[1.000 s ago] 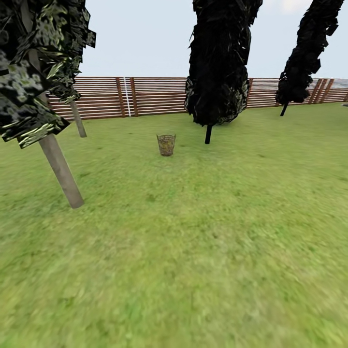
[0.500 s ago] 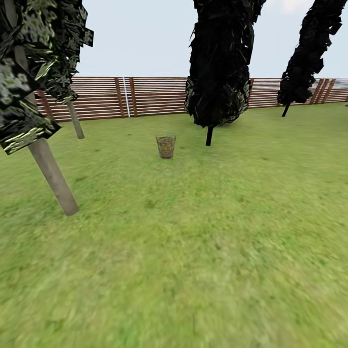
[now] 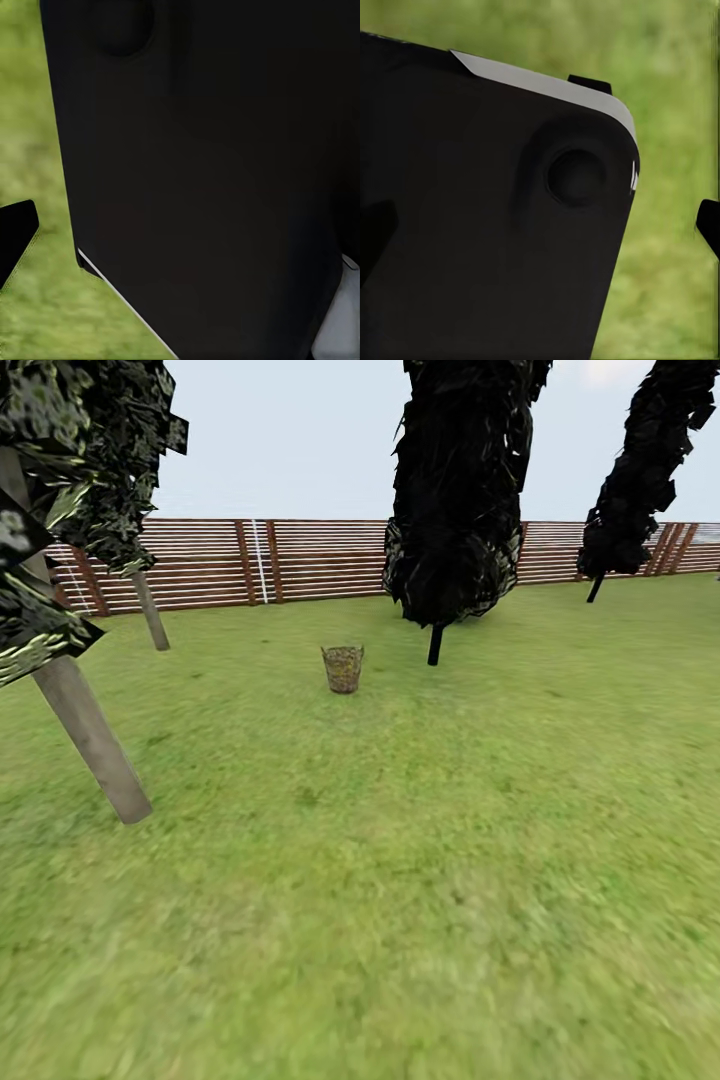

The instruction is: Take the three Easter eggs out of the wicker basket on the lawn in the garden, then place them on the lawn next to a single tree (choose any tree) so that all three eggs are next to the same tree and none are left in the basket.

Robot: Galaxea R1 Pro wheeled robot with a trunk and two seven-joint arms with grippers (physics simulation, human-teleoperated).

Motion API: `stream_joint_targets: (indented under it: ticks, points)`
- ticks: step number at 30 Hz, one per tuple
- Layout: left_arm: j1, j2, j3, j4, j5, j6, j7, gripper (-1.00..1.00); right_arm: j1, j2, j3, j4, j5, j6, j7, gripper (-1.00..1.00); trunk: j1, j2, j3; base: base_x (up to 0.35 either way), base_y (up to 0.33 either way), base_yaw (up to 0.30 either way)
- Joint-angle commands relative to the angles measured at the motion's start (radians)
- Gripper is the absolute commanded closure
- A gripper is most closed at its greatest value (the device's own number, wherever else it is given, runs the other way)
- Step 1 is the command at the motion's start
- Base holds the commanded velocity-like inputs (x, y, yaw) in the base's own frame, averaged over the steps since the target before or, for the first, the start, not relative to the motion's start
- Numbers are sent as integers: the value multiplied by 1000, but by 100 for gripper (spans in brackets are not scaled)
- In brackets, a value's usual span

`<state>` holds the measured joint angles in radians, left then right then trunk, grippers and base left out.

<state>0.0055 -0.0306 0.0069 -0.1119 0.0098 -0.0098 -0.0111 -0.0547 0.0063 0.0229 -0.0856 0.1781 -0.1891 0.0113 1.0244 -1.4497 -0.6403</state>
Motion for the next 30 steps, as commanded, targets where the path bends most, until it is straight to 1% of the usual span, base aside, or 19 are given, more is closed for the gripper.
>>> stream_joint_targets:
  ticks: [1, 30]
  points:
    - [1, -1, 1, -2, 1, -1, -1, -100, 0, 0, 2, 1, 3, -3, 1, -100, 1, 0, -1, 333, 0, 0]
    - [1, -2, 2, 0, 5, -3, 2, -100, 0, 0, 2, 1, 3, -3, 1, -100, 1, 0, -1, 333, 0, 0]
